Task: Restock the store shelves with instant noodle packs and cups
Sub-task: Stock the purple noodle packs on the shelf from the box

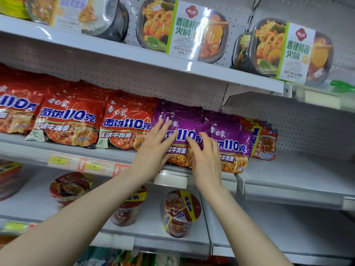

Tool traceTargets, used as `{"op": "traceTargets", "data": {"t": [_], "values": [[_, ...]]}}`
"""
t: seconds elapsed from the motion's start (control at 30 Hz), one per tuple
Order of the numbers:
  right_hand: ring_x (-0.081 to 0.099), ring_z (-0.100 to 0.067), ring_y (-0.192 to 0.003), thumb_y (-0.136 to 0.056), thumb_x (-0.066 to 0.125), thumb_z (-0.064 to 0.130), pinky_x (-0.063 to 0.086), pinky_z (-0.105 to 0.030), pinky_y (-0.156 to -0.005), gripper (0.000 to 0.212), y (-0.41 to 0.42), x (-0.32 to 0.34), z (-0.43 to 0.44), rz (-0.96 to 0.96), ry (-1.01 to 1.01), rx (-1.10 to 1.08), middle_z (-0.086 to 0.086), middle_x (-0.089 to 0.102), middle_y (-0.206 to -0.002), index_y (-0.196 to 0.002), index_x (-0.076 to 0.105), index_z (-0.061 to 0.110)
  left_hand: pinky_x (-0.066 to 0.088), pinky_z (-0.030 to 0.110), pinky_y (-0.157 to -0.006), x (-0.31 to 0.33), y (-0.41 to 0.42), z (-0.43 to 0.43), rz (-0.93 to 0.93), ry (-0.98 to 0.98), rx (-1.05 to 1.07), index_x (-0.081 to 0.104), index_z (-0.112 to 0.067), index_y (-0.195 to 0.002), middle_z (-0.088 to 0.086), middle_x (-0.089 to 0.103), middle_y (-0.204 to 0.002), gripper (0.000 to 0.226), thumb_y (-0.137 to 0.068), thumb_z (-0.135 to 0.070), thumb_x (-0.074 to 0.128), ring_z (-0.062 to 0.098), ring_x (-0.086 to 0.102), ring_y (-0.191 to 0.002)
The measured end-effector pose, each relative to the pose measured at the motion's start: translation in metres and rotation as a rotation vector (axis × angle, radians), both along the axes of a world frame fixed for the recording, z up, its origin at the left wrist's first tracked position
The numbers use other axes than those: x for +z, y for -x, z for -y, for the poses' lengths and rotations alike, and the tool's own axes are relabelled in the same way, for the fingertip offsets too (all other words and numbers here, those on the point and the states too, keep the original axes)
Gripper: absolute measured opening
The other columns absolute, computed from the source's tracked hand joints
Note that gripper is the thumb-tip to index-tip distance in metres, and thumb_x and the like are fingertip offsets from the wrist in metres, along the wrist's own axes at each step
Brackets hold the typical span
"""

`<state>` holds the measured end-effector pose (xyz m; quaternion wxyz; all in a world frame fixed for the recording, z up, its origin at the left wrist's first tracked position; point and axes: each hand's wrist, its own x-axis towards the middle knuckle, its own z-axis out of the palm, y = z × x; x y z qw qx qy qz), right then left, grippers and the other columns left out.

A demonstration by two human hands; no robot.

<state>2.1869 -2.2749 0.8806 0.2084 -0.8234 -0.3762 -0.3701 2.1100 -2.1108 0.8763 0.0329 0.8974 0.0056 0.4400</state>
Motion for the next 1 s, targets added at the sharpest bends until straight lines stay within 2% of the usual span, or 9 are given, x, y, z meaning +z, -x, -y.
{"op": "traceTargets", "data": {"t": [0.13,0.23,0.4,0.6,0.73,1.0], "values": [[0.046,-0.039,-0.130,-0.093,0.066,0.013,0.048,-0.047,-0.097,0.045,0.001,-0.008,-0.002,-0.028,-0.047,0.085,-0.019,0.047,-0.147,-0.137,0.058,0.019,0.022,0.048,-0.117,-0.008,0.003,-0.005,-0.048,-0.052,-0.015,0.040,-0.017,-0.149,0.009,0.027,-0.159,0.071,-0.086,-0.019,0.072,0.032,0.020,-0.148],[0.043,-0.040,-0.133,-0.094,0.066,0.017,0.045,-0.047,-0.100,0.047,0.000,-0.008,-0.003,-0.084,-0.041,0.096,-0.018,0.043,-0.150,-0.139,0.056,0.025,0.024,0.048,-0.116,-0.008,0.005,-0.005,-0.051,-0.009,-0.021,0.040,-0.020,-0.149,0.005,0.025,-0.161,0.069,-0.087,-0.017,0.070,0.031,0.018,-0.149],[0.034,-0.037,-0.140,-0.096,0.064,0.020,0.039,-0.045,-0.108,0.052,-0.001,-0.004,-0.009,-0.127,0.019,0.069,-0.016,0.033,-0.156,-0.145,0.049,0.030,0.036,0.054,-0.112,-0.005,0.001,-0.009,-0.070,0.049,-0.055,0.043,-0.022,-0.147,0.002,0.025,-0.160,0.070,-0.084,-0.014,0.073,0.031,0.021,-0.148],[0.027,-0.036,-0.144,-0.097,0.061,0.019,0.031,-0.044,-0.114,0.054,-0.008,0.001,-0.016,-0.173,0.032,0.060,-0.015,0.025,-0.159,-0.147,0.045,0.030,0.029,0.049,-0.114,-0.003,-0.010,-0.015,-0.073,0.042,-0.054,0.042,-0.022,-0.147,0.004,0.024,-0.160,0.072,-0.083,-0.014,0.074,0.033,0.021,-0.148],[0.026,-0.037,-0.144,-0.096,0.061,0.018,0.028,-0.044,-0.116,0.055,-0.008,0.006,-0.017,-0.198,0.039,0.058,-0.016,0.023,-0.159,-0.147,0.044,0.029,0.032,0.051,-0.114,-0.002,-0.012,-0.019,-0.094,0.039,-0.056,0.045,-0.020,-0.146,0.006,0.027,-0.159,0.072,-0.081,-0.014,0.076,0.034,0.024,-0.146],[0.028,-0.036,-0.142,-0.095,0.064,0.015,0.028,-0.047,-0.116,0.048,-0.002,0.002,-0.010,-0.216,0.017,0.085,-0.014,0.028,-0.157,-0.141,0.053,0.023,0.031,0.043,-0.112,-0.003,0.001,-0.024,-0.056,0.056,-0.106,0.052,-0.015,-0.141,0.010,0.040,-0.151,0.066,-0.080,-0.008,0.076,0.031,0.037,-0.139]]}}
